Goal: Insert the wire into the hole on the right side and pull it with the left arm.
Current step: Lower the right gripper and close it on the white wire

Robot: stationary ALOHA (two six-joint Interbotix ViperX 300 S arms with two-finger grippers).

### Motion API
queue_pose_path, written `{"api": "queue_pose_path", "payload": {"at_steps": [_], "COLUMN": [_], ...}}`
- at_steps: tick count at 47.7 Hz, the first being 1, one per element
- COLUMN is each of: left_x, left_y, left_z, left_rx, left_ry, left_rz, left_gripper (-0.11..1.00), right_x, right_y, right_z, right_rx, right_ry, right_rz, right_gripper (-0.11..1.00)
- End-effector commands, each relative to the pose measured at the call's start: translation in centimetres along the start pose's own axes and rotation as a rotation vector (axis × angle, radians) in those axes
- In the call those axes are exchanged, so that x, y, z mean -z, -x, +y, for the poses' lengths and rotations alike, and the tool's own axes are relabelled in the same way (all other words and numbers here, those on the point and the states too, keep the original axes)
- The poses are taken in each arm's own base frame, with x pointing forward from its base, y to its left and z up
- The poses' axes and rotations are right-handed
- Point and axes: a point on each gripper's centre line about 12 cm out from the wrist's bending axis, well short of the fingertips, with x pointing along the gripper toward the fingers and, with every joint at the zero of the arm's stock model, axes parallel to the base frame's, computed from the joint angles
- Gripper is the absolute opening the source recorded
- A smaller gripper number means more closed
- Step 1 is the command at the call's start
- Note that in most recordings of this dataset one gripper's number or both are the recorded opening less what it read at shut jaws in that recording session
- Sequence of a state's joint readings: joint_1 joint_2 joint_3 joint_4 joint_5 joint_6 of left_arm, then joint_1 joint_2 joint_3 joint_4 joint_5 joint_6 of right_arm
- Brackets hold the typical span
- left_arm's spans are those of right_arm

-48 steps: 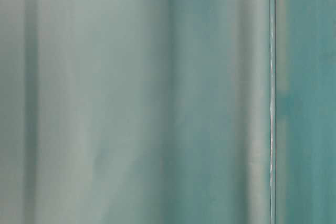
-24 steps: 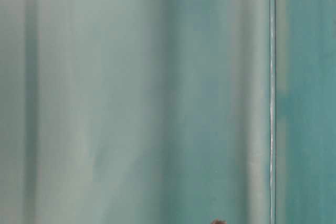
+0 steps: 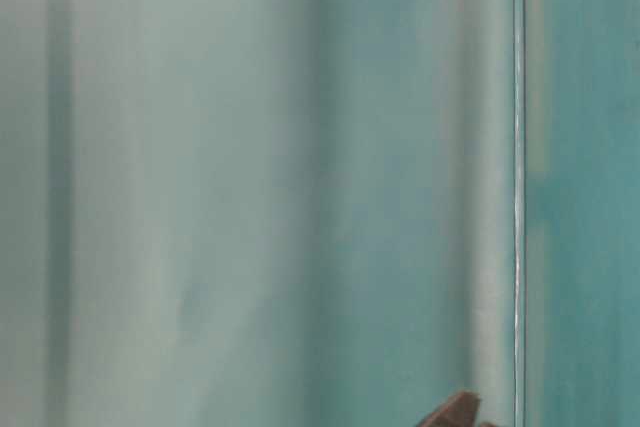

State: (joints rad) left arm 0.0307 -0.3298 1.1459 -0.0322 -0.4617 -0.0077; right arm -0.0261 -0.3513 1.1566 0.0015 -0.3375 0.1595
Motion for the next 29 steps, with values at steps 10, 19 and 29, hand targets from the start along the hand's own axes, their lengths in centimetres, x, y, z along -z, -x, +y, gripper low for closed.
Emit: {"api": "queue_pose_path", "payload": {"at_steps": [10, 19, 29], "left_x": [-0.3, 0.2, 0.8], "left_y": [-1.5, -2.3, -2.8], "left_z": [0.1, 0.1, 0.1], "left_rx": [-0.005, -0.006, -0.007], "left_ry": [0.004, 0.003, 0.003], "left_rz": [0.008, 0.037, 0.058], "left_gripper": [0.87, 0.87, 0.87], "right_x": [-0.4, -0.3, 0.1], "right_y": [-1.4, -1.9, -2.6], "right_z": [0.7, 1.2, 1.2], "right_rx": [-0.019, -0.033, -0.03], "right_ry": [0.009, 0.017, 0.017], "right_rz": [0.009, 0.024, 0.047], "right_gripper": [0.79, 0.79, 0.79]}}
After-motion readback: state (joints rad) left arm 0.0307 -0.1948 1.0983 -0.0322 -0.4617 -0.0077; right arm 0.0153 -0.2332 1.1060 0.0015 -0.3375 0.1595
